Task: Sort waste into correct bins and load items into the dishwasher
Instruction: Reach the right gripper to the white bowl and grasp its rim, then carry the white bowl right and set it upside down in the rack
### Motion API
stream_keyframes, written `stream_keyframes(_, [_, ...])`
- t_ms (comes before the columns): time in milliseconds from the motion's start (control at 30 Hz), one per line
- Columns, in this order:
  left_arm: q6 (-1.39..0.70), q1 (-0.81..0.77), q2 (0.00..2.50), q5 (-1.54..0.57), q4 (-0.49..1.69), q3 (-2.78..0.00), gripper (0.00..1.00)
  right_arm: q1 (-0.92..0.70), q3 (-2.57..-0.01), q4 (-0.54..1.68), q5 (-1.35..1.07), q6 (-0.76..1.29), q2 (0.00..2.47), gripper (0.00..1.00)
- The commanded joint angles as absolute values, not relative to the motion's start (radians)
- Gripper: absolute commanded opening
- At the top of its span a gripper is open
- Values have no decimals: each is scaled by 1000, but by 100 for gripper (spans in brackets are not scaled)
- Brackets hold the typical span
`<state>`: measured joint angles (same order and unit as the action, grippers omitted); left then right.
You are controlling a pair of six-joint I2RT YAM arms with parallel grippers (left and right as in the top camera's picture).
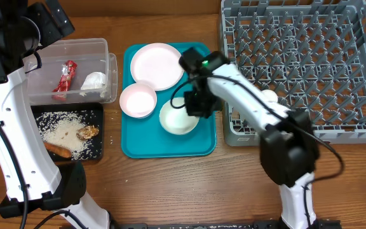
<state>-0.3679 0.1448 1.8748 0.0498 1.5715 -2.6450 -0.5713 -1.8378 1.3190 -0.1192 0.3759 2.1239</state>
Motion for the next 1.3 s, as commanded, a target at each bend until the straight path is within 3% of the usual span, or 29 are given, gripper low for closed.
stream_keyframes(0, [-382, 146, 1884, 62, 1571, -2653, 100, -543, -1869, 1330, 61, 360, 1965, 4])
stream_keyframes(100, [-382, 146, 1884, 63, 1571, -2653, 100, -514, -1883, 1325, 308, 374, 1901, 4])
stream_keyframes(233, [-382, 146, 1884, 62, 1571, -2653, 100, -479, -1882, 1310, 829, 504, 1874, 4])
stream_keyframes(333, [-382, 146, 1884, 63, 1571, -2653, 100, -438, -1859, 1192, 1019, 521, 1876, 4])
stream_keyframes(633, [-382, 146, 1884, 62, 1571, -2653, 100, -276, -1779, 635, 1050, 181, 1877, 4])
stream_keyframes(733, [-382, 146, 1884, 63, 1571, -2653, 100, -224, -1770, 488, 962, 70, 1899, 4])
stream_keyframes(1267, [-382, 146, 1884, 63, 1571, -2653, 100, -204, -1769, 202, 814, 24, 2156, 4])
